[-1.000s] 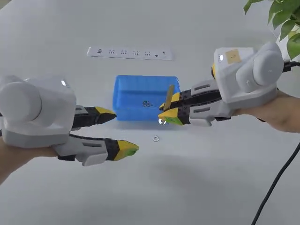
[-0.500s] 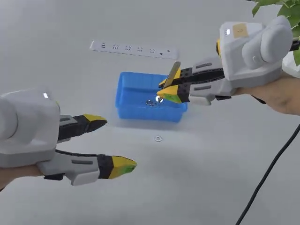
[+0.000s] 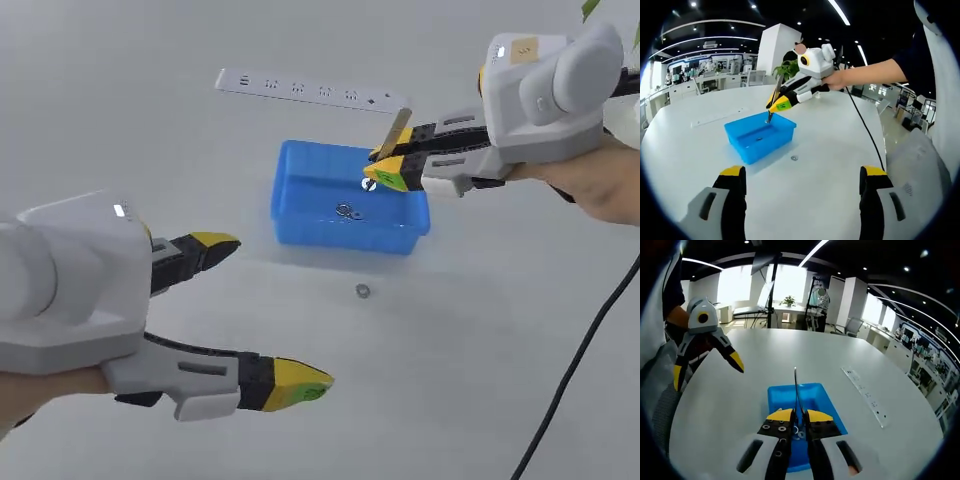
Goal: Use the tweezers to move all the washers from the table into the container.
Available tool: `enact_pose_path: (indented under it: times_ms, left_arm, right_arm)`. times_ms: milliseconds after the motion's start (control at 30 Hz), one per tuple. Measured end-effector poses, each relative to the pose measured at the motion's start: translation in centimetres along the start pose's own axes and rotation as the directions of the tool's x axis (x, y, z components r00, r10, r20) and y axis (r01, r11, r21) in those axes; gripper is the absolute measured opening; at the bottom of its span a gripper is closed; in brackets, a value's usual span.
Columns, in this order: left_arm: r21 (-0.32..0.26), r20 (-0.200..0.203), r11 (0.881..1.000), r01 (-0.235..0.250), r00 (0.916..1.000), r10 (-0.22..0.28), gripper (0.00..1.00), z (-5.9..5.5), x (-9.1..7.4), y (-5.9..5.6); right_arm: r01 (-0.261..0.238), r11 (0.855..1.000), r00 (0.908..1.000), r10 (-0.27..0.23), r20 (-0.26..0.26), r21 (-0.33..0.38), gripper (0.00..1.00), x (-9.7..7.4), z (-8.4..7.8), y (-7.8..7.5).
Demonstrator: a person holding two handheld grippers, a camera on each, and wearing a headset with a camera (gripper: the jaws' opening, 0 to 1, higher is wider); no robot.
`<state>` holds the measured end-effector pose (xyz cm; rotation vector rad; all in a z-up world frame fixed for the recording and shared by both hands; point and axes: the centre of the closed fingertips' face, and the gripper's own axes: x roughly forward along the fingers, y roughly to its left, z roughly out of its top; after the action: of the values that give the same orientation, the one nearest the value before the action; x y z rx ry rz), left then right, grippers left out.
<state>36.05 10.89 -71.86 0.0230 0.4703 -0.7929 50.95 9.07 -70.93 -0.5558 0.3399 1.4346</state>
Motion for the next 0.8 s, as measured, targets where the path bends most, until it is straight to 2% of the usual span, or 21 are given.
enact_pose_path:
  times_ms: [100,233,400,567,700,800]
  left_arm:
    - [-0.024,0.0,1.0,-0.012,0.9999,0.012,0.99,-0.3,-0.2,0.3]
    - [-0.029,-0.022,0.999,-0.031,0.9993,0.031,0.99,-1.2,-0.6,0.6]
    - [-0.069,0.01,0.997,-0.04,0.9991,0.041,0.99,-1.1,-0.9,0.3]
    - [-0.074,0.007,0.996,-0.052,0.9986,0.053,0.99,-1.2,-1.1,0.2]
    - [-0.097,0.035,0.994,-0.056,0.9976,0.06,0.99,-0.9,-1.6,0.0]
    - [-0.095,0.022,0.993,-0.066,0.9974,0.068,0.99,-1.4,-1.8,0.1]
  right_arm:
    - [-0.007,1.0,0.9999,0.007,-0.011,0.007,0.1,0.8,-0.7,-0.1]
    - [-0.013,1.0,0.9994,0.014,-0.032,0.016,0.1,1.5,-1.8,-0.2]
    - [-0.033,0.999,0.9979,0.033,-0.056,0.015,0.1,2.3,-2.5,0.1]
    - [-0.053,0.998,0.9962,0.054,-0.068,0.018,0.1,2.8,-3.0,0.5]
    - [-0.055,0.998,0.9953,0.057,-0.078,0.024,0.1,3.0,-3.4,0.5]
    - [-0.054,0.998,0.9951,0.056,-0.081,0.027,0.1,3.1,-3.5,0.5]
